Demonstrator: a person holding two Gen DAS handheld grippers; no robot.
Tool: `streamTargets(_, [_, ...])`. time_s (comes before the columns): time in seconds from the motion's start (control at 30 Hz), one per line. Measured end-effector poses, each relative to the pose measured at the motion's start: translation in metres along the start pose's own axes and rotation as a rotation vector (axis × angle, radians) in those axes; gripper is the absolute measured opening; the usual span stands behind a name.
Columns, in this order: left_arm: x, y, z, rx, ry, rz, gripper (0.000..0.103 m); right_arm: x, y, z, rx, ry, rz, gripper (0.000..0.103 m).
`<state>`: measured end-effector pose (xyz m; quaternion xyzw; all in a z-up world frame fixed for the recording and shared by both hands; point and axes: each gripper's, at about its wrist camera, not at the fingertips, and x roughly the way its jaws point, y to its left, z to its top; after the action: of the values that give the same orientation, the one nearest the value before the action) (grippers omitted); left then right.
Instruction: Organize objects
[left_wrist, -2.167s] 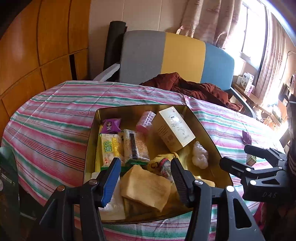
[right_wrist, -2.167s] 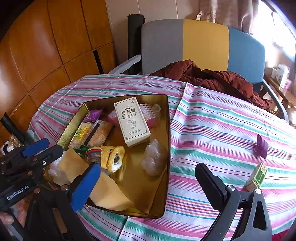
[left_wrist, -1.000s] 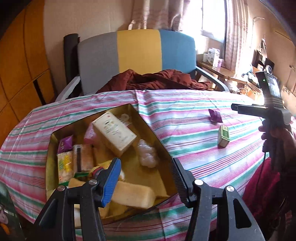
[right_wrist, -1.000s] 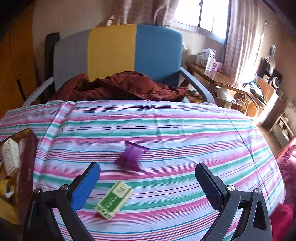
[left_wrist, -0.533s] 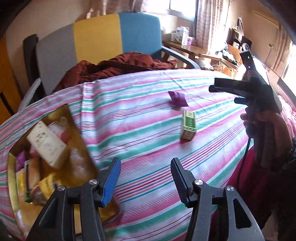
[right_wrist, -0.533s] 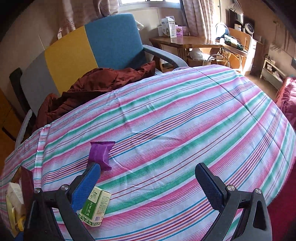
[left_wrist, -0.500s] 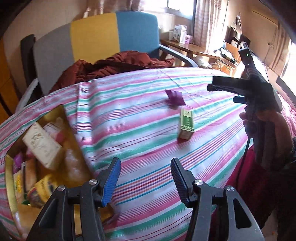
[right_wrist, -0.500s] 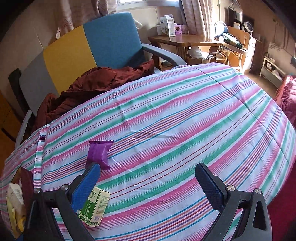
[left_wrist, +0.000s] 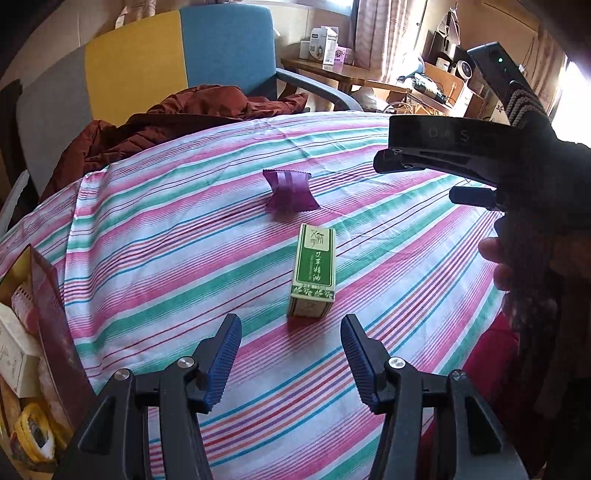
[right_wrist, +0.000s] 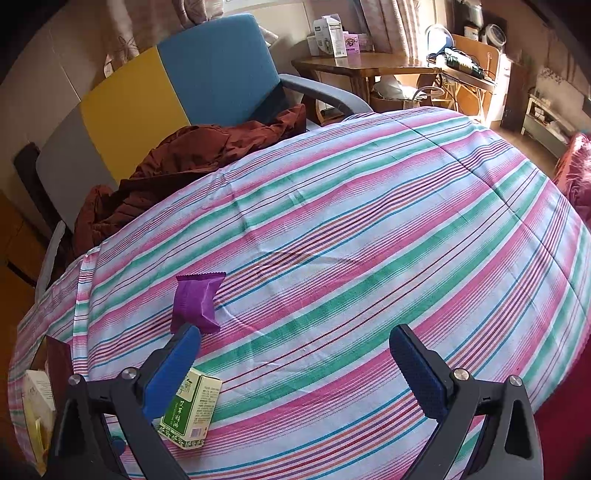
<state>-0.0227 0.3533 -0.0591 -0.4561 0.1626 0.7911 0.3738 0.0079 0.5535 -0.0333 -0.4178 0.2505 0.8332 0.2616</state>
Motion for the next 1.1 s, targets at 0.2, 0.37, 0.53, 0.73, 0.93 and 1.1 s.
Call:
streamTargets(0.2, [0.032,-0.012,0.022,0.027,0.019,0.014,0.057,0.002,0.0,0.001,0.001,0.005,0.009,0.103])
streamTargets(0.37, [0.064,-0.009,0.03,0.017,0.055,0.026,0.05,0.007,0.001,0.0,-0.007,0.021,0.004,0.103])
streamTargets(0.53, [0.055,0.0,0.008,0.019,-0.001,0.034,0.03,0.012,-0.001,0.001,-0.008,0.038,0.002,0.103])
streamTargets(0.73, [0.03,0.007,-0.036,0.008,-0.098,0.079,0.03,0.015,0.009,-0.002,-0.053,0.05,-0.009,0.103])
streamTargets(0.93, [0.03,0.011,-0.039,0.006,-0.123,0.075,0.03,0.021,0.02,-0.009,-0.109,0.075,-0.032,0.103])
streamTargets(1.1, [0.032,0.011,-0.039,0.002,-0.133,0.067,0.03,0.028,0.025,-0.012,-0.14,0.097,-0.054,0.103])
